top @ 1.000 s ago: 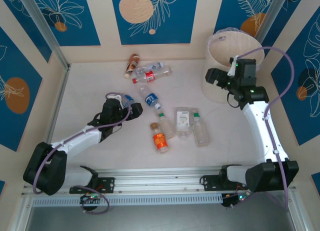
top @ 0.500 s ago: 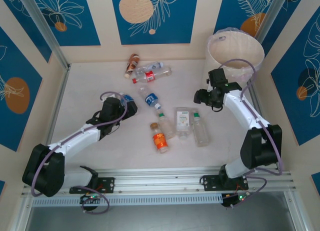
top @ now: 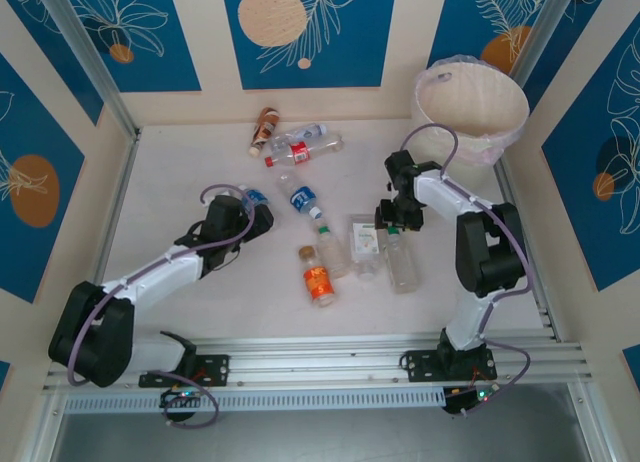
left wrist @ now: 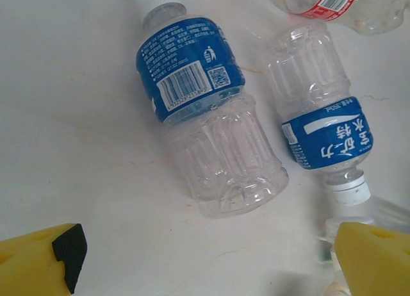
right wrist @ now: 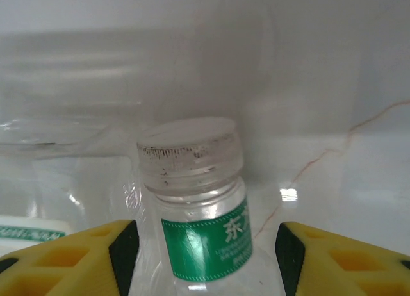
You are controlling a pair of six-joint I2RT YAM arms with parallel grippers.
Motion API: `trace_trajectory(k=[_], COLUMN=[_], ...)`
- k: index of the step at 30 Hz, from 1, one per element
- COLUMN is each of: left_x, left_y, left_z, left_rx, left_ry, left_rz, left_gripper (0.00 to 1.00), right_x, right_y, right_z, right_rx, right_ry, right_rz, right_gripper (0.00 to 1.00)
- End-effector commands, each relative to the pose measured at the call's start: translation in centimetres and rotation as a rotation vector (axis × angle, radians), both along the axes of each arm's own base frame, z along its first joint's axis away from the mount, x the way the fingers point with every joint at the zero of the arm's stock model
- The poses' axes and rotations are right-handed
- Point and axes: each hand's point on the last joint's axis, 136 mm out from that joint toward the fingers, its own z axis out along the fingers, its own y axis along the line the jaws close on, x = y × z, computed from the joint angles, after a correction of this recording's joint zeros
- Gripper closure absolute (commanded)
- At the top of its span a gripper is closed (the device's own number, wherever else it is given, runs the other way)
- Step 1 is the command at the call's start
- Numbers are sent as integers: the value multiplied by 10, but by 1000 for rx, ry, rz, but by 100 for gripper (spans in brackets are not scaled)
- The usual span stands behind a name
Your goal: Put the plastic bottles in the bin
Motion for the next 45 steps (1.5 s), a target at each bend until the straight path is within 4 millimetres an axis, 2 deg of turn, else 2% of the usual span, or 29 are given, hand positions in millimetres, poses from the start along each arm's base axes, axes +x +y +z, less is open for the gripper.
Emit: trace_trajectory(k=[1, 6, 16, 24, 29, 32, 36, 39, 42, 45], left_x=[7, 6, 6, 6, -3, -12, -14, -13, -19, -29], left_y=[4, 5, 4, -3, -32, -39, -35, -45, -56, -56], left_z=[6, 3, 2, -4, -28, -42, -42, -37, -41, -47], left_rx=[-9, -12, -19, -80, -262, -297, -291, -315, -330, -297], left_ry=[0, 10, 14, 37, 146, 205, 189, 175, 209, 247], left_rz=[26, 34, 35, 37, 21, 24, 34, -17, -60, -69], left_gripper=[0, 0, 0, 0, 0, 0, 0, 0, 0, 0], right_x=[-7, 0, 22, 32, 37, 40, 42, 44, 46, 46], right_y=[-2, -6, -7, -17, -18, -21, -27, -27, -25, -24], right_z=[-13, -29, -52, -38, -14, 3, 37, 67, 97, 123], right_rx=[-18, -54, -109, -151, -141, -150, -164, -145, -108, -74], right_ry=[75, 85, 72, -13, -105, -164, -254, -345, -444, -534], right_rz=[2, -10, -16, -25, -35, -43, -56, -58, -64, -73], right_gripper=[40, 43, 42, 55, 67, 72, 75, 77, 79, 80])
